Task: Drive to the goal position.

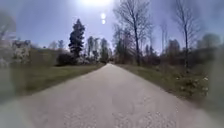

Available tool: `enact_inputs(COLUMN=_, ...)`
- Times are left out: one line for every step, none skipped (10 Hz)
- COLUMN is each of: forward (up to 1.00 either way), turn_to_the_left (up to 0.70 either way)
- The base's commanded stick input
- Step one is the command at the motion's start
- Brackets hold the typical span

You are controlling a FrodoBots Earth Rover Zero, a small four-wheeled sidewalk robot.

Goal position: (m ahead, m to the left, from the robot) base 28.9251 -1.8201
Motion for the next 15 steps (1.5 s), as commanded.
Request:
enact_inputs(forward=0.70, turn_to_the_left=0.00)
enact_inputs(forward=0.70, turn_to_the_left=0.00)
enact_inputs(forward=0.70, turn_to_the_left=0.00)
enact_inputs(forward=0.70, turn_to_the_left=0.00)
enact_inputs(forward=0.70, turn_to_the_left=0.04)
enact_inputs(forward=0.70, turn_to_the_left=0.12)
enact_inputs(forward=0.70, turn_to_the_left=0.12)
enact_inputs(forward=0.70, turn_to_the_left=0.00)
enact_inputs(forward=0.70, turn_to_the_left=0.00)
enact_inputs(forward=0.70, turn_to_the_left=0.04)
enact_inputs(forward=0.70, turn_to_the_left=0.14)
enact_inputs(forward=0.70, turn_to_the_left=0.14)
enact_inputs(forward=0.70, turn_to_the_left=0.00)
enact_inputs(forward=0.70, turn_to_the_left=0.00)
enact_inputs(forward=0.70, turn_to_the_left=0.00)
